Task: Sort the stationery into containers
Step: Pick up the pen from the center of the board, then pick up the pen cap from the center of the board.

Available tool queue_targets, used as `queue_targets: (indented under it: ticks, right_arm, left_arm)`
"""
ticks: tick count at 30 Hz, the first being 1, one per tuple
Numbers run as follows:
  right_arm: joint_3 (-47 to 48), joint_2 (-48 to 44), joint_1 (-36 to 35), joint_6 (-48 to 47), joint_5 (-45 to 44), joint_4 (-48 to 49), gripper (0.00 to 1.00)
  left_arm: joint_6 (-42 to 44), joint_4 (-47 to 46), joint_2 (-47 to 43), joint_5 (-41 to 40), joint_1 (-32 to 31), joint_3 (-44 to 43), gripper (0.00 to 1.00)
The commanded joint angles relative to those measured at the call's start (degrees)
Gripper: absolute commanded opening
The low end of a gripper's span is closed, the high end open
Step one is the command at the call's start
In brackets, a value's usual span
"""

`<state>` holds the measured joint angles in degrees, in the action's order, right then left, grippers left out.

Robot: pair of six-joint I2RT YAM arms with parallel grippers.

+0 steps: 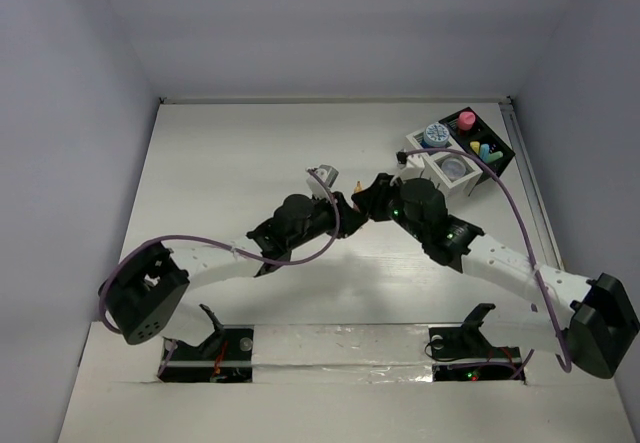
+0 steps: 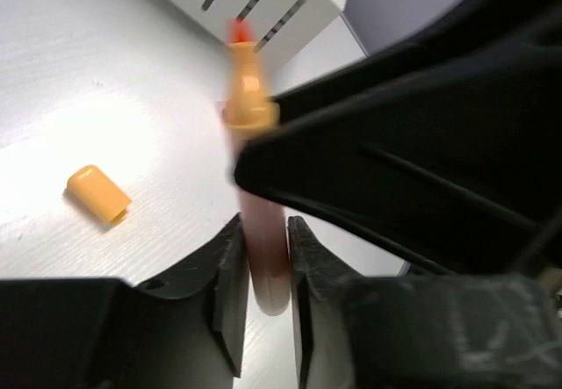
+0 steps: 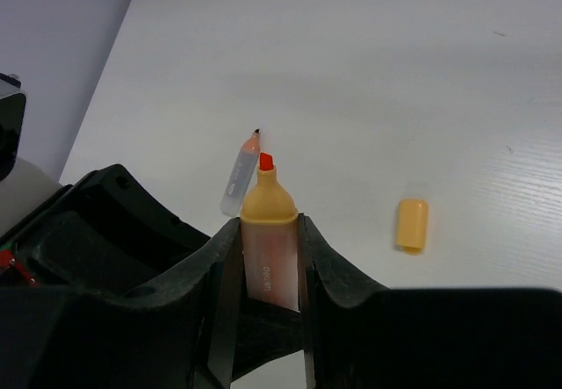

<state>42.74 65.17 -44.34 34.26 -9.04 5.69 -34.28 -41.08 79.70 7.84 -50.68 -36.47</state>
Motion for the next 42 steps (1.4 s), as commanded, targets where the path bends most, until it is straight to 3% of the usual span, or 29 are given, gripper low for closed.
queue_targets:
  ticks: [1,2,6,7,10,13,18,21,33,42]
  right_arm:
    - [-0.9,-2.0,-1.2,1.1,1.5,2.1,0.00]
    - [-0.8,-2.2,-1.2,0.9,1.0,1.2,0.00]
    - [-0.1,-4.0,-1.2,-0.5,-0.2,-1.6,0.07]
    - [0.6,-4.3,-1.2,-1.5,-0.3,-2.3,0.23]
    - [4.3,-4.3,-1.2,-4.1,-1.8,-9.5,0.56]
    - [4.9,-6.4,-1.2,-6.1,-4.0,-13.5,0.68]
    - [3.3,-7.8,0.2,-6.9,-7.9,-15.5,0.67]
    - [5.5,-1.3,0.9,-8.6,-7.1,-18.0,0.67]
    - [19.3,23.5,2.7,-17.2,-1.6,-22.9,0.73]
    - [21.8,32.7,5.7,-17.2,0.2,-21.3,0.62]
  left_arm:
    - [1.5,-2.1,0.2,-1.1,0.1,-2.3,0.07]
    - [1.8,-0.7,-0.5,-1.6,0.1,-2.2,0.00]
    - [4.8,2.3,-3.9,-3.2,0.1,-0.8,0.00]
    - [5.5,3.0,-4.6,-3.4,0.1,-0.6,0.00]
    - [8.0,6.6,-7.5,-5.2,0.1,0.4,0.00]
    - [9.1,9.4,-10.4,-7.0,1.7,2.3,0.00]
    - [10.5,14.0,-15.6,-9.0,7.6,5.3,0.00]
    - [12.7,15.8,-18.1,-8.1,10.6,6.5,0.00]
    - [16.5,15.2,-19.8,-9.2,11.1,9.7,0.00]
    - [16.8,15.1,-20.2,-9.7,11.1,10.4,0.00]
